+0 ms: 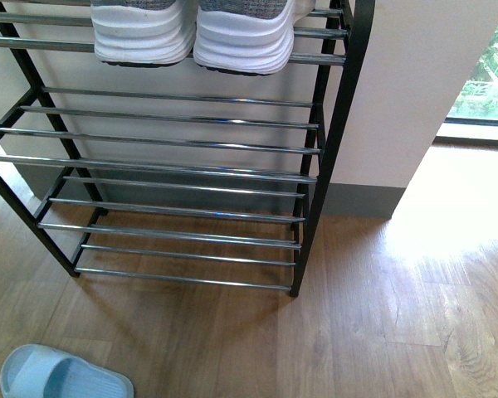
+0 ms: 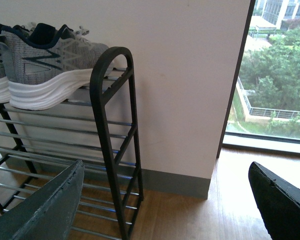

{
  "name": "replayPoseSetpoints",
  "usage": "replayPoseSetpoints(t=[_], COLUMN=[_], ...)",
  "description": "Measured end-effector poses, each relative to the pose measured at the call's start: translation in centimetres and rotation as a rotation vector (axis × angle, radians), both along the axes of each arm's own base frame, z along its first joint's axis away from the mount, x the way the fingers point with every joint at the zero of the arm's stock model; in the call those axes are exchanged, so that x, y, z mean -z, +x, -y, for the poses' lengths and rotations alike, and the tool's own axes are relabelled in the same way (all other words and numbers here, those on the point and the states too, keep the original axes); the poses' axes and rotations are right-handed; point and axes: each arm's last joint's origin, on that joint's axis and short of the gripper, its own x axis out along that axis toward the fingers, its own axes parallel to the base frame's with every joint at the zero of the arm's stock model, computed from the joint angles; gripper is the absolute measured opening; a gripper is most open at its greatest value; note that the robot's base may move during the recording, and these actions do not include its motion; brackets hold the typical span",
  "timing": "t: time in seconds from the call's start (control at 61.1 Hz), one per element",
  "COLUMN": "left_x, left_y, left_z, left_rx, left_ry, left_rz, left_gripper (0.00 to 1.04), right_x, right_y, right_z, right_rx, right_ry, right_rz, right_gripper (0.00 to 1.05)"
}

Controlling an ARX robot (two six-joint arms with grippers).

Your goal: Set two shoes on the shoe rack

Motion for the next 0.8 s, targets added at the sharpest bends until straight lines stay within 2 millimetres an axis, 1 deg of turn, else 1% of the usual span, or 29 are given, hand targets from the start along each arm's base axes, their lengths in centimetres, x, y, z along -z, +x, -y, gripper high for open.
replayPoseSetpoints(t=[0.311,0.409,0.458,0.802], left_x=[0.8,2.0,1.8,1.8], left_y=[-0.5,-1.3,-1.5,-1.6], left_z=[0.0,0.0,0.0,0.0], left_rx=[0.000,-0.002,0.001,-0.002], left_ry=[0.000,0.001,0.001,0.001], left_rz=[0.001,-0.032,-0.005,-0.006], left_gripper=[0.01,0.01,0.01,0.01], right_x=[0.0,0.0,0.0,0.0], right_y=[0.0,0.0,0.0,0.0], right_z=[0.0,0.0,0.0,0.0], right_rx=[0.000,0.001,0.000,0.000], right_ry=[0.000,0.001,0.000,0.000], right_rz=[0.000,0.000,0.000,0.001], right_gripper=[0.95,0.95,0.95,0.95])
